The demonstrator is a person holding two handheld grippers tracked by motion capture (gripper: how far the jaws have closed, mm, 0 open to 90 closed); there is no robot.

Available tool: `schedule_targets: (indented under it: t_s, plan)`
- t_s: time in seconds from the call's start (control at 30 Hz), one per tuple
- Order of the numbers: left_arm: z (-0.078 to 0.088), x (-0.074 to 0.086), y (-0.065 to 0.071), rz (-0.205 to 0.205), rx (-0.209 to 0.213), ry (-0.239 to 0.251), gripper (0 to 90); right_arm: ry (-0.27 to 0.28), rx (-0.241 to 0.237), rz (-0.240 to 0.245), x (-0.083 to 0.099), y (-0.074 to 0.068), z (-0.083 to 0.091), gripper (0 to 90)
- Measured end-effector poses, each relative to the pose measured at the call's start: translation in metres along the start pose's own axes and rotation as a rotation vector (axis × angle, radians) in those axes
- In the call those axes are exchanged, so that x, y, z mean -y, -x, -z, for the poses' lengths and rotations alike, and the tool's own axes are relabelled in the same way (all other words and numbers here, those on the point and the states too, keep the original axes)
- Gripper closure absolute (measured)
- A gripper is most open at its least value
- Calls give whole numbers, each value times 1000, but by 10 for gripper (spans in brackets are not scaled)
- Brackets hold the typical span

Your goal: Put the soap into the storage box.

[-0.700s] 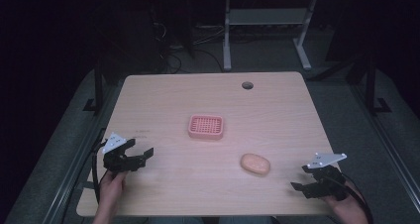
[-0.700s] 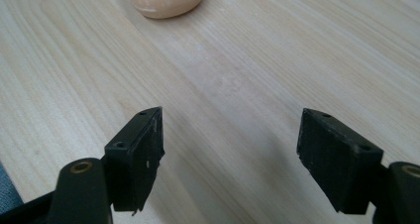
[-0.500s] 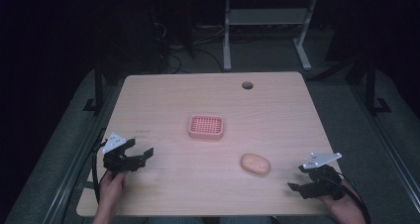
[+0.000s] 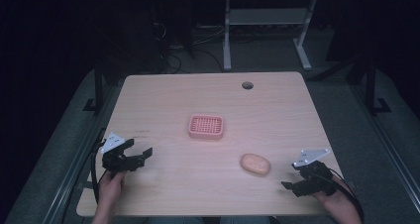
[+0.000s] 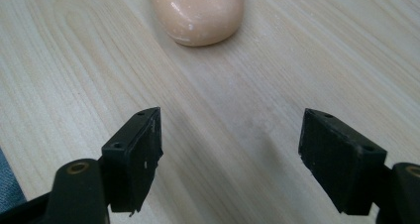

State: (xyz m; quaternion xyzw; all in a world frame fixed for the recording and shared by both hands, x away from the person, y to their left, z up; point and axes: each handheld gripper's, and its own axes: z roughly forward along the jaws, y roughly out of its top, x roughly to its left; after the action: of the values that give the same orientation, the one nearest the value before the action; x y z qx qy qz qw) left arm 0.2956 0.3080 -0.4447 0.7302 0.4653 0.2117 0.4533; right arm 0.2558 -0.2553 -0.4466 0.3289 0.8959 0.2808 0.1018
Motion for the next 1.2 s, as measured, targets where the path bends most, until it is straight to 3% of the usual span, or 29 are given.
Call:
schedule_targets:
  t_s: [0.3,0.53,1.0,1.2]
  plan:
    - [1,0,0,-8,3,-2,142,-8,-9,31,-13,-2,3,244]
    - [1,0,-2,1,2,3,143,-32,-29,79,-38,-6,3,244]
    - [3,1,-4,-2,3,1,143,-84,-50,177,-72,-13,-17,244]
    - [3,1,-4,-3,5,-2,143,-102,-59,193,-81,-14,-21,243]
